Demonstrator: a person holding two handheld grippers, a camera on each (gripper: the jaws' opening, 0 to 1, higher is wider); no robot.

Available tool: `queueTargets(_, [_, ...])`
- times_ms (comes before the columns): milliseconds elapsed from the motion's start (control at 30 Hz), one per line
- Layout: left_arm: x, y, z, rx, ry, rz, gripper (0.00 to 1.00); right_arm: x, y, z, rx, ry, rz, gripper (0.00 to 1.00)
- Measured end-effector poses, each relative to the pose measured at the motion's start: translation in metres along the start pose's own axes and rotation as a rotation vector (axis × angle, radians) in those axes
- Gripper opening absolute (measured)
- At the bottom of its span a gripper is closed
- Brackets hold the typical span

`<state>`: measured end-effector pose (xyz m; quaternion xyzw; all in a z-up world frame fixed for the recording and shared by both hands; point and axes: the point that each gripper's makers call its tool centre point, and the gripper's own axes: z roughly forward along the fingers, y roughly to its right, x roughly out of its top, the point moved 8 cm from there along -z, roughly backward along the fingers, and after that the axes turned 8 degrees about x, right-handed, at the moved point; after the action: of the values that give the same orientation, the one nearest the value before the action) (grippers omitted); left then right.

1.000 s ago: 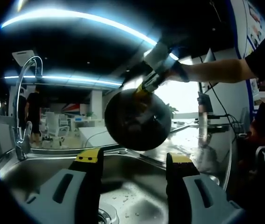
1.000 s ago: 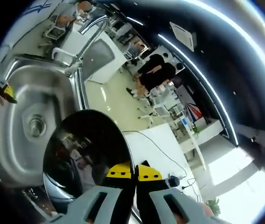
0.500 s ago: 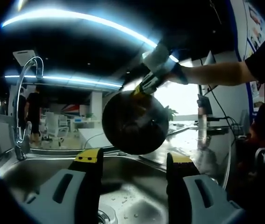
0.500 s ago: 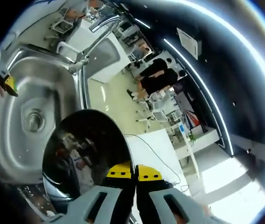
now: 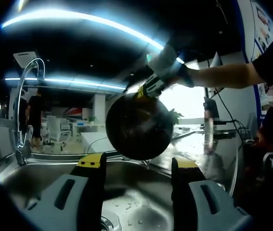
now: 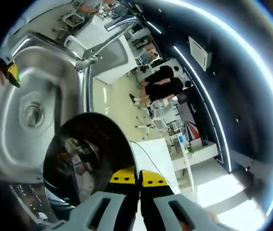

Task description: Pick up bowl with dirty water move over sink pour dirty water into sink return bowl to place

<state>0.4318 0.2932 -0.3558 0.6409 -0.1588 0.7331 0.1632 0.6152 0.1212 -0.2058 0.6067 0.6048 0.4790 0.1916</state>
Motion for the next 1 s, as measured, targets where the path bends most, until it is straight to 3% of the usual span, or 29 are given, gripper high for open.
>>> queueTargets(433, [0.000,0.000,-0.001,-0.001,-0.001,0.004,0.53,0.007,-0.005,0.002,-0.006,0.015,-0.033,0.00])
queueTargets(1000, [0.001,0.003,-0.003,-0.006,0.004,-0.001,0.53,0.018,-0.010,-0.002,-0.066,0.022,-0.161,0.00])
